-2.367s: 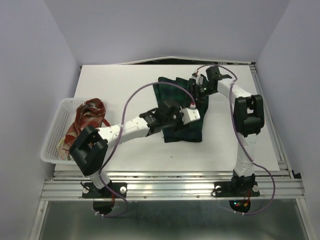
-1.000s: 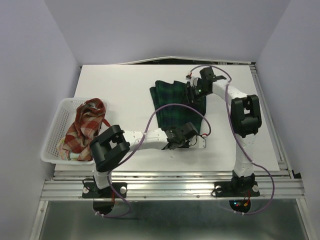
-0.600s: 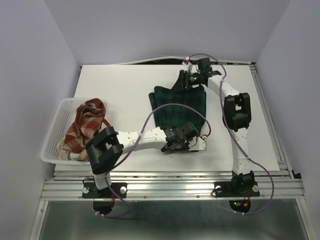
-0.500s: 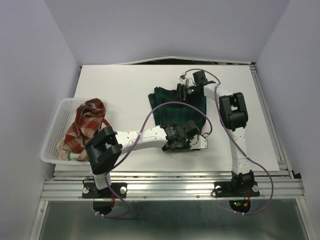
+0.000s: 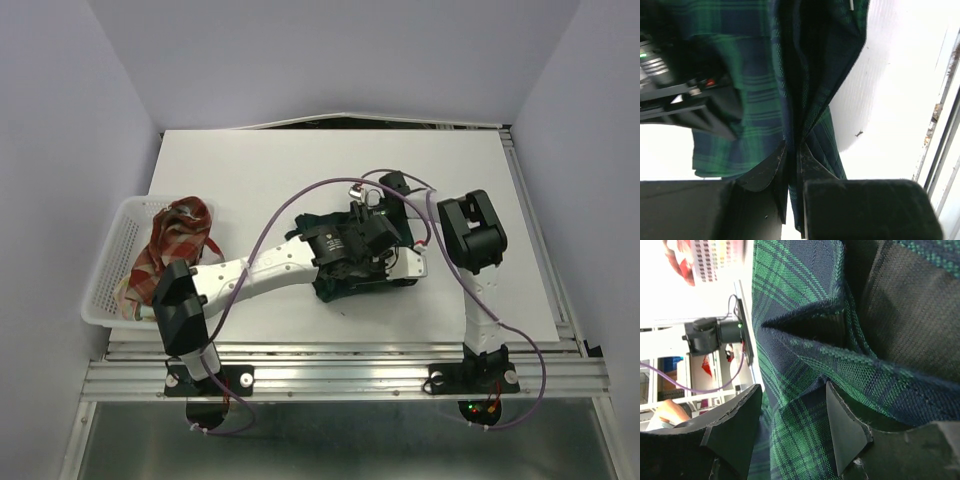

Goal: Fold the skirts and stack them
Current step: Fold the skirt

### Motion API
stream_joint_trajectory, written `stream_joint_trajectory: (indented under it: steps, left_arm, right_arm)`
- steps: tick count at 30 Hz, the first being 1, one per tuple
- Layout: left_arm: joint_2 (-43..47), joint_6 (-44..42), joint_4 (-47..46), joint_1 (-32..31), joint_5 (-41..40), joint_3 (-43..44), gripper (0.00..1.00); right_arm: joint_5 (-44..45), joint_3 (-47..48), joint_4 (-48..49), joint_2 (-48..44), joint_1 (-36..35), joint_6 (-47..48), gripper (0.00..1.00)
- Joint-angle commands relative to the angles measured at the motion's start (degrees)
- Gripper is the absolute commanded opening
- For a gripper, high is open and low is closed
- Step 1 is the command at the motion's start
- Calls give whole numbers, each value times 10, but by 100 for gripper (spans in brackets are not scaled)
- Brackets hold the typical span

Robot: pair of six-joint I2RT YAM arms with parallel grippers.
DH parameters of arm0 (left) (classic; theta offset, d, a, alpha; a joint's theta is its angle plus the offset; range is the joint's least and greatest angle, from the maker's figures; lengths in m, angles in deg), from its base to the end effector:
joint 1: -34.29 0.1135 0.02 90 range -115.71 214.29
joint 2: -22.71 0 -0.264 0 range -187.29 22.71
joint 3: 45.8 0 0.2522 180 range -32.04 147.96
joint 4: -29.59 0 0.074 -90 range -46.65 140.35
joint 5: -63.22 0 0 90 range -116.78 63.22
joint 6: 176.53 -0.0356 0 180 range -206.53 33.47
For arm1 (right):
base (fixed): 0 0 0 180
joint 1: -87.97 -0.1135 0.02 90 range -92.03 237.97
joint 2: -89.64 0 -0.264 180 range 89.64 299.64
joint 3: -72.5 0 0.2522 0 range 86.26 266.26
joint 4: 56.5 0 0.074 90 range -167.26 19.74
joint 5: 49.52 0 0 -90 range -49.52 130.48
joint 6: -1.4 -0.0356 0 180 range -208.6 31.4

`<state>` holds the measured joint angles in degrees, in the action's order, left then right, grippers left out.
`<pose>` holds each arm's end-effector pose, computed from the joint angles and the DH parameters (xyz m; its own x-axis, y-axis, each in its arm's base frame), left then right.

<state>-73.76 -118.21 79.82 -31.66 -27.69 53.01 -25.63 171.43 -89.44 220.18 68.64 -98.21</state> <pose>0.1534 -0.3424 0.3048 0.2200 0.7956 -0.5645 0.9321 -0.0007 0.3622 0.4085 0.1778 0.1021 -0.9244 -0.2526 -0.2859 -0.3555 0.2985 0.8858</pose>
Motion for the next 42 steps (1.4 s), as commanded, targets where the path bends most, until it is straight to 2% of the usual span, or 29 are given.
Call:
stream_joint_trajectory:
  steps: [1,4,9,13,18,20,25,29,31,34,37,42]
  left_arm:
    - [50,-13,25,1,32,28,0]
    - [60,-24,19,2,28,18,0]
    - [71,-29,15,11,28,55,0]
    - [71,-36,33,11,45,63,0]
    - [88,-50,52,10,125,27,0]
    - [102,-56,54,9,138,2,0]
    - [117,-57,69,9,177,-12,0]
    - [119,-58,69,8,188,-16,0]
    - [117,-57,69,8,189,-17,0]
    - [116,-59,68,8,192,-18,0]
    - [119,-69,62,13,183,-20,0]
    - [107,-80,51,33,173,-1,0]
  right_arm:
    - [56,-37,-34,-35,-9,49,60]
    - [63,-2,-88,-57,-14,81,60]
    - [75,-18,-166,-72,-53,148,58]
    - [82,-33,-183,-96,-63,136,56]
    - [99,18,-195,-135,-63,115,59]
    - [113,81,-211,-130,-49,121,60]
    - [137,277,-279,-46,-25,145,63]
    - [154,378,-295,26,-19,141,63]
    - [149,398,-294,52,-19,139,62]
    - [139,393,-299,84,-19,154,60]
    - [134,332,-300,87,-19,186,56]
    - [86,224,-293,61,-19,187,48]
